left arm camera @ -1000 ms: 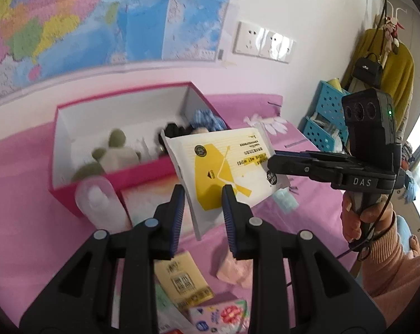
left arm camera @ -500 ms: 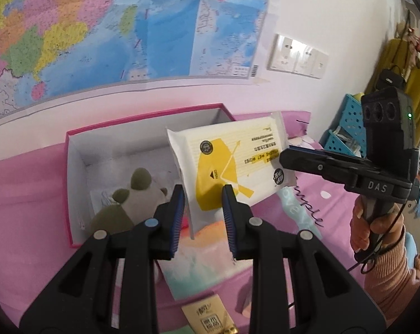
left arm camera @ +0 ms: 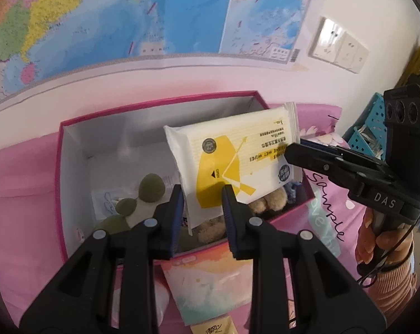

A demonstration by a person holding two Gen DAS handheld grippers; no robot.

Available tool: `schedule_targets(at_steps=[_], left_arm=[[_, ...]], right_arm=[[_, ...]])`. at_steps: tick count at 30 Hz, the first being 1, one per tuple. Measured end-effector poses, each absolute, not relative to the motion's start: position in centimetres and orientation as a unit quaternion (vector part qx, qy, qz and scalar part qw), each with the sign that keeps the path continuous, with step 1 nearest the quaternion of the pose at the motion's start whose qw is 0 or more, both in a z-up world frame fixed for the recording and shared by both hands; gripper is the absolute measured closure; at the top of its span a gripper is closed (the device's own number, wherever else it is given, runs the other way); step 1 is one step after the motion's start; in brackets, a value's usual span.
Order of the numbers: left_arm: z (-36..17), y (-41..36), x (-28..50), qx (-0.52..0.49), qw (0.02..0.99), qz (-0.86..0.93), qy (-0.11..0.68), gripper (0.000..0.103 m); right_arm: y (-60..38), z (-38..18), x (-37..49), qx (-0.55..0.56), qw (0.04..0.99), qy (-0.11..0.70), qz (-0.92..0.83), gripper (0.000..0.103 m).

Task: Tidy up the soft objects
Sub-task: 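Lift the wet wipes pack and carry it over the pink box, then lower the wipes pack into the box and open the right tool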

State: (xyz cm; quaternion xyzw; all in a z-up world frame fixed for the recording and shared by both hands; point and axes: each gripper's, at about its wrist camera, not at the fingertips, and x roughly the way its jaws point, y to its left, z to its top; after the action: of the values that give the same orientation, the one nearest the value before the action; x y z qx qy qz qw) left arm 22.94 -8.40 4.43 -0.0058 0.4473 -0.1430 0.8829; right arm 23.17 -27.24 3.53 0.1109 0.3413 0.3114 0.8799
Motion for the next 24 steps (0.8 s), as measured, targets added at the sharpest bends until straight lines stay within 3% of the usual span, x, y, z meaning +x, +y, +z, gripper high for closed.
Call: schedule_targets(at_steps=[6, 13, 21, 24], left_arm=[[3.8, -8.7, 23.9, -0.012, 0.875, -0.127, 0.466, 0.067], [3.8, -8.6, 23.4, -0.016, 0.879, -0.135, 0.458, 0.066], [5.9, -8.2, 18.7, -0.003, 0.904, -0.173, 0.391, 0.065], [7.0, -7.7, 16.1, 0.003, 0.914, -0.19, 0.359, 0.057]], right_arm=[[-27.4, 2.6, 24.9, 0.114, 0.886, 0.351, 0.28, 0.072], [-26.6, 2.9, 23.4, 0.074, 0.899, 0.334, 0.273, 0.069], [-26.9, 3.2, 21.6, 0.079, 0.897, 0.325, 0.287, 0.068], [-27.5, 3.6, 20.0, 0.085, 0.897, 0.316, 0.298, 0.067]])
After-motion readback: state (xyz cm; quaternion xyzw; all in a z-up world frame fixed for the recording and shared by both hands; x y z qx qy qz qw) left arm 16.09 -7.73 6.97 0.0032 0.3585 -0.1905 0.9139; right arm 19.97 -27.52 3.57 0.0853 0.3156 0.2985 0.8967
